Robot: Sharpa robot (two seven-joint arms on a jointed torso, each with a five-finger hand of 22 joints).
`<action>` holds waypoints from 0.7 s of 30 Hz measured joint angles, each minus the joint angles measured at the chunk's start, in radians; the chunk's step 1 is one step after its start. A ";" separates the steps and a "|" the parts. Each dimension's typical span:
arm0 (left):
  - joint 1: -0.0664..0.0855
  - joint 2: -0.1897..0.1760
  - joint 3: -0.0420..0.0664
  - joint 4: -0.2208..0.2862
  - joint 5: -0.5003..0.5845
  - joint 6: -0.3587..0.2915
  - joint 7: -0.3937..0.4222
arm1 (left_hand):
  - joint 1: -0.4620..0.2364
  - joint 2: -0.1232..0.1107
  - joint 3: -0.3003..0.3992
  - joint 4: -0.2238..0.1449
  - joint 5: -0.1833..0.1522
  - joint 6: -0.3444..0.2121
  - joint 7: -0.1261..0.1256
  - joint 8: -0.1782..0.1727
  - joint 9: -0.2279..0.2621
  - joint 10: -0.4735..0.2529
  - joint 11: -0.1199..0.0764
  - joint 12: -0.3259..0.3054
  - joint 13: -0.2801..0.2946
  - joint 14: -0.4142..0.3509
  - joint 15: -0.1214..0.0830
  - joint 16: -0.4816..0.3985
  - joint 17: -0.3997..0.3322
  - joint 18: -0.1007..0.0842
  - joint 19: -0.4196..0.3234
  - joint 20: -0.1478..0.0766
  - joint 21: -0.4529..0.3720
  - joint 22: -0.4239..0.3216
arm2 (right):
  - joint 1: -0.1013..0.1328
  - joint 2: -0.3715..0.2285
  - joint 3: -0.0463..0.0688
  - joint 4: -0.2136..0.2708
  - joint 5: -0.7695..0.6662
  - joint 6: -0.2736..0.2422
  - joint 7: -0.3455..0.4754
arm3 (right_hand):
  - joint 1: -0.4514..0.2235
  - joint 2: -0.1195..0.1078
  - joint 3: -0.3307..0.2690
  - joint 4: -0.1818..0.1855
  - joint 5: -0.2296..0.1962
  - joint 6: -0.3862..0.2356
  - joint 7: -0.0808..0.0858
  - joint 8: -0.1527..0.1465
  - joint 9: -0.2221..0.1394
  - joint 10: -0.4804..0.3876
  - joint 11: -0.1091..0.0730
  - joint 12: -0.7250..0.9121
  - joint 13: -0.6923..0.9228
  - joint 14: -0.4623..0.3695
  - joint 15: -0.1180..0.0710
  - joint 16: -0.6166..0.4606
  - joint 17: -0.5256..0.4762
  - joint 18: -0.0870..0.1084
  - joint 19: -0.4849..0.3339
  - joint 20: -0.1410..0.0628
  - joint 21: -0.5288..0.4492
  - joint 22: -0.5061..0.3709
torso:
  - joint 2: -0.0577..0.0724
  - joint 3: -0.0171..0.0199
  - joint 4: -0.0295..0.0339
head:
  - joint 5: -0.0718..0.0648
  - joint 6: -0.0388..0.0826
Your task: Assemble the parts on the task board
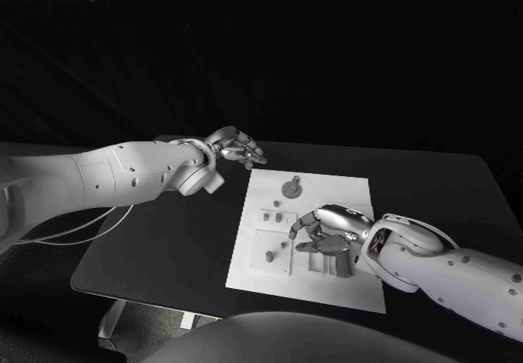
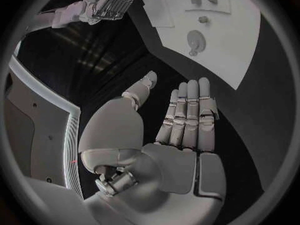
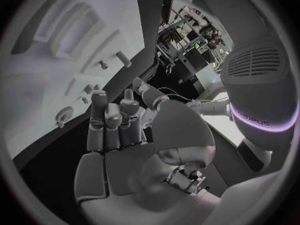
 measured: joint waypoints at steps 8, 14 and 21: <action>0.000 0.004 0.000 -0.014 0.000 0.005 0.004 | 0.004 0.004 0.000 0.000 0.000 0.000 0.000 0.000 0.000 0.000 0.000 0.000 0.001 0.000 0.000 -0.001 0.001 0.000 0.000 0.000 0.000 -0.001 | 0.008 -0.047 -0.001 -0.007 -0.057 0.026 0.018 | 0.007 -0.007 0.000 0.000 0.000 0.006 -0.001 0.000 0.000 0.004 -0.004 -0.005 -0.003 0.002 -0.002 -0.004 -0.001 0.001 -0.004 0.004 0.000 0.000 | 0.000 0.0008 0.0012 | -0.019 0.009; 0.000 0.005 0.000 -0.017 0.000 0.008 0.007 | 0.004 0.004 0.000 0.000 0.000 0.000 0.000 0.000 0.000 0.000 0.000 0.000 0.001 0.000 0.000 -0.001 0.002 0.000 0.000 0.000 0.000 -0.001 | 0.012 -0.114 -0.001 0.022 -0.085 0.025 0.017 | 0.011 -0.003 0.000 0.000 0.000 0.010 0.000 0.000 0.000 0.006 -0.006 -0.005 -0.005 0.004 -0.003 -0.004 -0.001 0.005 -0.003 0.004 0.000 0.000 | 0.000 0.0001 0.0012 | -0.028 0.012; 0.000 0.004 0.000 -0.017 0.000 0.009 0.008 | 0.004 0.004 0.000 0.000 0.000 0.000 0.000 0.000 0.000 0.004 -0.004 0.000 0.001 0.000 0.000 -0.001 0.002 0.000 0.000 0.000 0.000 -0.001 | 0.014 -0.195 -0.001 0.053 -0.096 0.001 -0.008 | -0.009 -0.037 -0.017 0.003 0.008 0.007 0.002 -0.004 -0.009 0.007 -0.007 -0.013 -0.009 0.007 -0.007 -0.008 -0.004 0.005 -0.003 0.004 0.000 0.000 | 0.000 -0.0010 0.0004 | -0.046 0.015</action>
